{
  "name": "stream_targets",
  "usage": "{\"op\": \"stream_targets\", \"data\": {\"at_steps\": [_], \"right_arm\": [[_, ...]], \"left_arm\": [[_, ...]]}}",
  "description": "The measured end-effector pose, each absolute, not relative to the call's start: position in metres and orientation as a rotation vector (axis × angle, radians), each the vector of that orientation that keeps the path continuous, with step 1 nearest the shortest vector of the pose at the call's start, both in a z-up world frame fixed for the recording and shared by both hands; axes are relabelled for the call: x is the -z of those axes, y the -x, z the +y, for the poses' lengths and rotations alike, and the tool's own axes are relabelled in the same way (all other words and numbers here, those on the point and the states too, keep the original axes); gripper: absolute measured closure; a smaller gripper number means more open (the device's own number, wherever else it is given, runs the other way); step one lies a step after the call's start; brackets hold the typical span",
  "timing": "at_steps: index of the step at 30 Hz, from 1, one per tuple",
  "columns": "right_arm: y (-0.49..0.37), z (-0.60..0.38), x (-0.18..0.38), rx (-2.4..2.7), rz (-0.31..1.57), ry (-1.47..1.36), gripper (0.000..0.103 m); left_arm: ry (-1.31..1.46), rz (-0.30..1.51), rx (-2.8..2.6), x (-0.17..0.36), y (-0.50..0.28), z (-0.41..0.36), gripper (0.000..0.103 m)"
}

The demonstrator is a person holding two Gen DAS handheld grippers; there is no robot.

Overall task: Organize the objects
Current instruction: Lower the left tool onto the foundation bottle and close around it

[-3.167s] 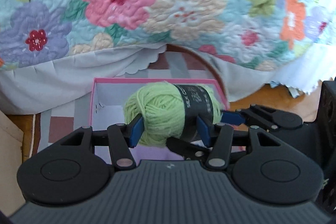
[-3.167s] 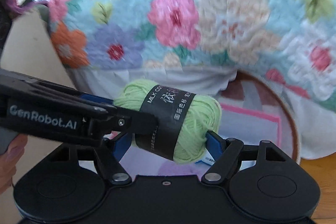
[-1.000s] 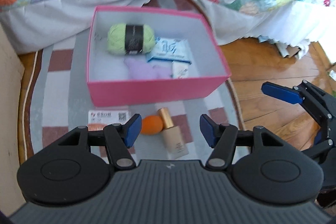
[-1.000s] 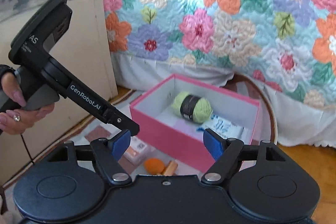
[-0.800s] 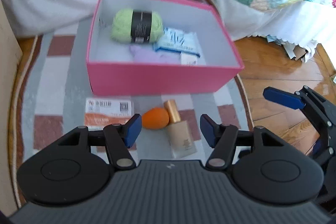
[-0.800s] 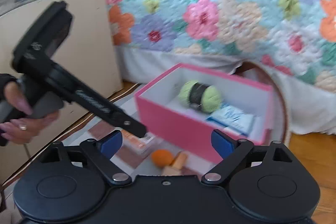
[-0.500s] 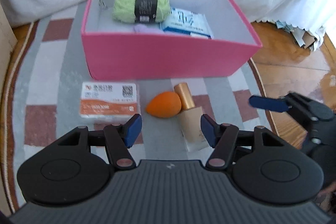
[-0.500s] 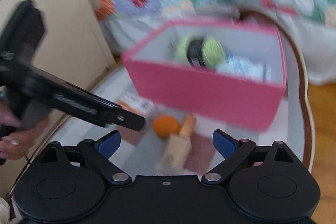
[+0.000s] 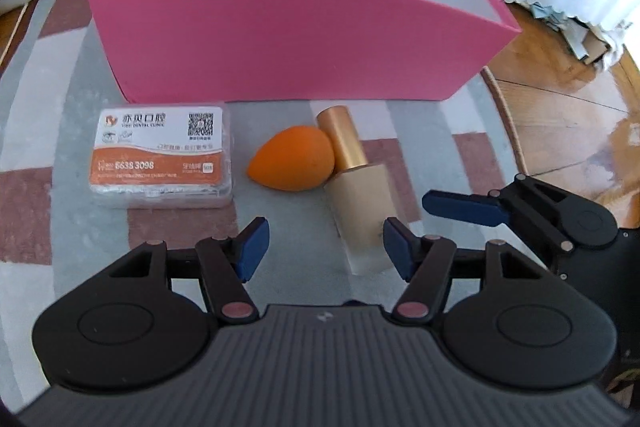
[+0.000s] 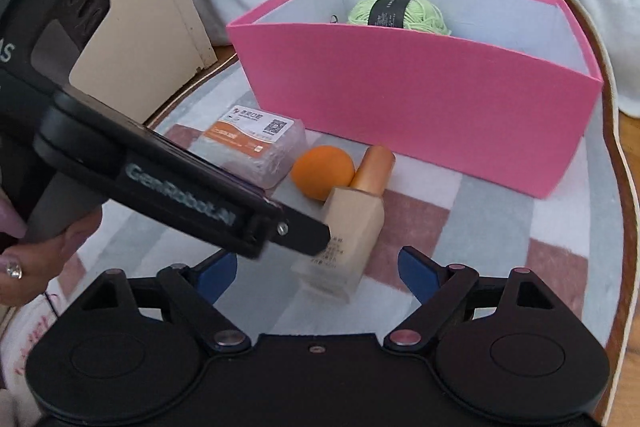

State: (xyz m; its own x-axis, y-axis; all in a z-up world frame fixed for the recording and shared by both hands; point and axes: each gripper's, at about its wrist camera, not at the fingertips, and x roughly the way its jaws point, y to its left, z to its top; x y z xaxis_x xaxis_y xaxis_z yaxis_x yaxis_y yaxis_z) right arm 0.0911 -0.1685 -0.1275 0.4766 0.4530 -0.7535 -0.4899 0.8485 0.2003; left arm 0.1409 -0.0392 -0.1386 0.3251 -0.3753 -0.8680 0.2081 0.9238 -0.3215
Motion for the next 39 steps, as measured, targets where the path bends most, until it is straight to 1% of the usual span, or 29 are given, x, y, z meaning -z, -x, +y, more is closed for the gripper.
{"op": "stream_targets", "data": {"at_steps": [1,2,4,6,8,9,12,22,27,36,39], "right_arm": [[-0.092,-0.168,0.132,-0.56,0.908,0.06,0.013],[-0.094,-0.168,0.135,-0.545,0.911,0.063,0.015],[-0.098,-0.168,0.139,-0.542,0.93,0.042,0.026],[-0.098,-0.164,0.141,-0.564,0.947,0.044,0.03],[-0.094,-0.16,0.138,-0.573,0.93,0.081,0.035],[-0.092,-0.158,0.137,-0.575,0.917,0.098,0.043],[-0.089,-0.16,0.132,-0.557,0.892,0.112,0.052],[-0.097,-0.165,0.132,-0.553,0.924,0.07,0.053],[-0.105,-0.173,0.138,-0.556,0.989,0.026,0.054],[-0.105,-0.182,0.137,-0.563,1.002,-0.008,0.055],[-0.105,-0.183,0.139,-0.573,0.993,-0.02,0.053]], "left_arm": [[0.194,1.179,0.391,0.141,-0.142,-0.038,0.04],[0.215,1.179,0.399,0.143,-0.143,-0.038,0.042],[0.235,1.162,0.417,0.146,-0.141,-0.04,0.043],[0.26,1.151,0.432,0.148,-0.138,-0.042,0.051],[0.302,1.15,0.452,0.15,-0.137,-0.044,0.061],[0.318,1.158,0.461,0.152,-0.137,-0.046,0.063],[0.313,1.163,0.462,0.151,-0.135,-0.047,0.063],[0.34,1.182,0.442,0.152,-0.136,-0.049,0.064],[0.353,1.189,0.428,0.155,-0.138,-0.051,0.062],[0.405,1.2,0.411,0.165,-0.139,-0.05,0.057],[0.433,1.203,0.41,0.168,-0.139,-0.048,0.056]]}}
